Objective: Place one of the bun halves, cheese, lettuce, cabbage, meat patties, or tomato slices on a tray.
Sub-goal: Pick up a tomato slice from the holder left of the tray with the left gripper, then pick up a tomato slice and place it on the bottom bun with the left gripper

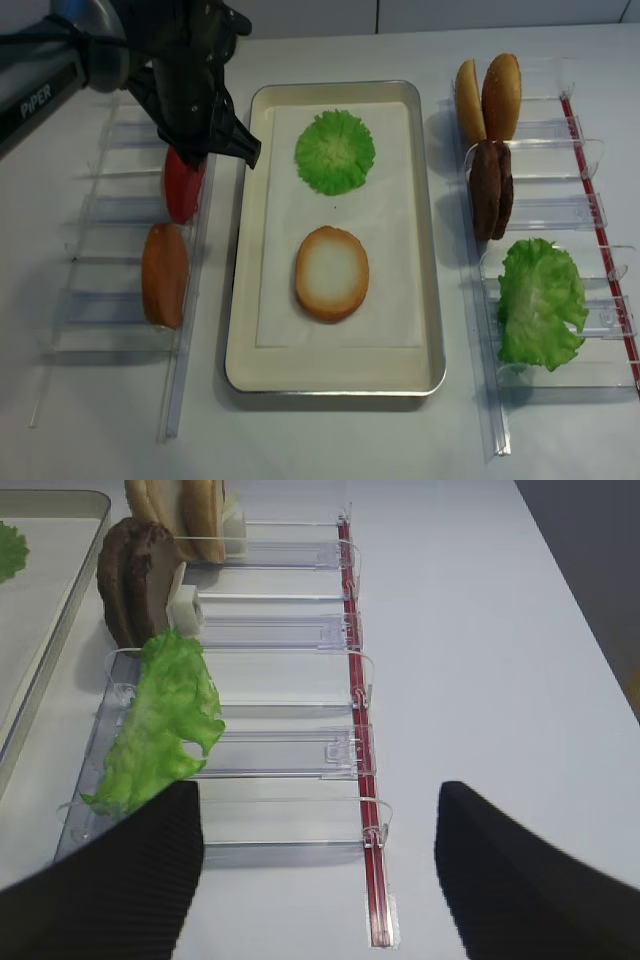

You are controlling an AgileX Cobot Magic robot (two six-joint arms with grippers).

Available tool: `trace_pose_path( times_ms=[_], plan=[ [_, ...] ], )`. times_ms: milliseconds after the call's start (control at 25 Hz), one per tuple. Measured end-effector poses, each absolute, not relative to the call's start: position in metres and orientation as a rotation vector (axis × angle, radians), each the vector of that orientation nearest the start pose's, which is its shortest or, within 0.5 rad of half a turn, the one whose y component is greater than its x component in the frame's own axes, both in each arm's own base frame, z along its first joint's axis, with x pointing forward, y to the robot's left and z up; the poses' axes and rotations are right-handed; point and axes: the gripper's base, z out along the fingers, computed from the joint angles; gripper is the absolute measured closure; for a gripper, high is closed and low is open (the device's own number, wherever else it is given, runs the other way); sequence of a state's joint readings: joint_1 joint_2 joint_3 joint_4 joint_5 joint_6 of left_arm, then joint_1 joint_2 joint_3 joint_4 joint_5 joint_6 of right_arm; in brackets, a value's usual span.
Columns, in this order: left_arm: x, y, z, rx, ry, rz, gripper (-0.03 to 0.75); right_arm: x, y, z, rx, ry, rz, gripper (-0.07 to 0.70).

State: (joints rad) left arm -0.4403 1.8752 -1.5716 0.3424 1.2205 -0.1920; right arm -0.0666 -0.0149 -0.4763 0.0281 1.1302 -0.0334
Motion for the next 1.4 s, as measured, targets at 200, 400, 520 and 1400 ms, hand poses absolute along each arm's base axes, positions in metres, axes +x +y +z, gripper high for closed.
trace_pose_path(
  times_ms=[200, 400, 520, 1400],
  plan=[
    [0.353, -0.135, 0.282, 0.472, 2.808, 0.366, 0.648, -0.007, 0.003, 0.265, 0.033, 2.122, -0.025, 0.103],
    [0.34, -0.13, 0.309, 0.44, 2.753, 0.322, 0.648, -0.007, 0.003, 0.265, 0.035, 2.122, -0.024, 0.103],
    [0.329, -0.131, 0.323, 0.409, 2.75, 0.21, 0.648, -0.007, 0.003, 0.265, 0.035, 2.122, -0.024, 0.103],
    [0.209, -0.142, 0.311, 0.37, 2.509, -0.876, 0.648, -0.007, 0.003, 0.265, 0.037, 2.122, -0.023, 0.103]
  ],
)
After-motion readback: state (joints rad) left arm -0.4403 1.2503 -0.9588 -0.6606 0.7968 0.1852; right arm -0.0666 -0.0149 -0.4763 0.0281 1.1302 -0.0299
